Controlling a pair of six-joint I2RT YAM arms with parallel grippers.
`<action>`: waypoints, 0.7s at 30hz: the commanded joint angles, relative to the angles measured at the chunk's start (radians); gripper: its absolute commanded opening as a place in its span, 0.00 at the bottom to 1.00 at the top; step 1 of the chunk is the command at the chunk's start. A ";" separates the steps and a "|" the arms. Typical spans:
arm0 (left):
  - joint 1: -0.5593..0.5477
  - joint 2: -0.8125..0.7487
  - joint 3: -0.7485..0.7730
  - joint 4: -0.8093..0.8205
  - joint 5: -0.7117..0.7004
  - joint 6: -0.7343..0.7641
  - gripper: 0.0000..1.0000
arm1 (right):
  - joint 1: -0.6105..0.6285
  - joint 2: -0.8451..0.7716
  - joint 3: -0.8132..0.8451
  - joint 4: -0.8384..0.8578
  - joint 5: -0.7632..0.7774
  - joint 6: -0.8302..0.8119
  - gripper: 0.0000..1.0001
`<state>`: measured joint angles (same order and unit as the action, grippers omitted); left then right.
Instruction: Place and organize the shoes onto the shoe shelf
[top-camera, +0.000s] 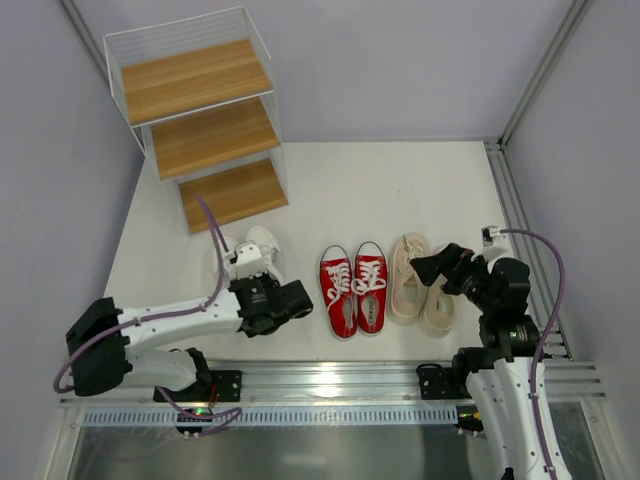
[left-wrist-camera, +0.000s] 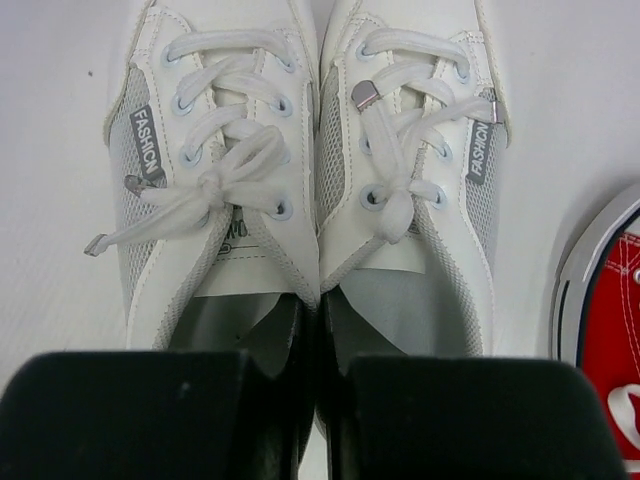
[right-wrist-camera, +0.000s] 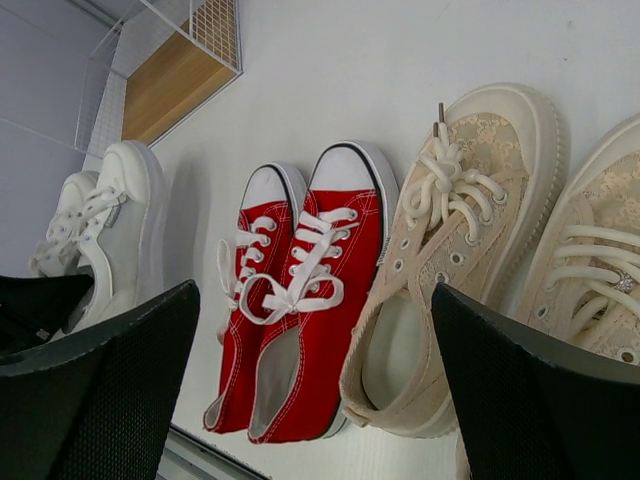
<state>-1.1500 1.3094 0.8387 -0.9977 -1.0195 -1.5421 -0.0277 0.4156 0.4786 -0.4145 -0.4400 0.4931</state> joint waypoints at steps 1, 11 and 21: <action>0.109 -0.137 -0.055 0.335 -0.150 0.382 0.00 | 0.000 0.014 -0.003 0.062 -0.020 0.007 0.97; 0.407 -0.197 -0.141 0.890 0.123 0.928 0.00 | 0.000 0.054 -0.015 0.117 -0.039 0.019 0.97; 0.599 0.036 -0.021 1.148 0.223 1.050 0.00 | 0.000 0.095 -0.026 0.152 -0.063 0.013 0.97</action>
<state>-0.5919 1.3399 0.7139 -0.0998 -0.7609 -0.5655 -0.0277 0.5068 0.4553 -0.3161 -0.4831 0.5064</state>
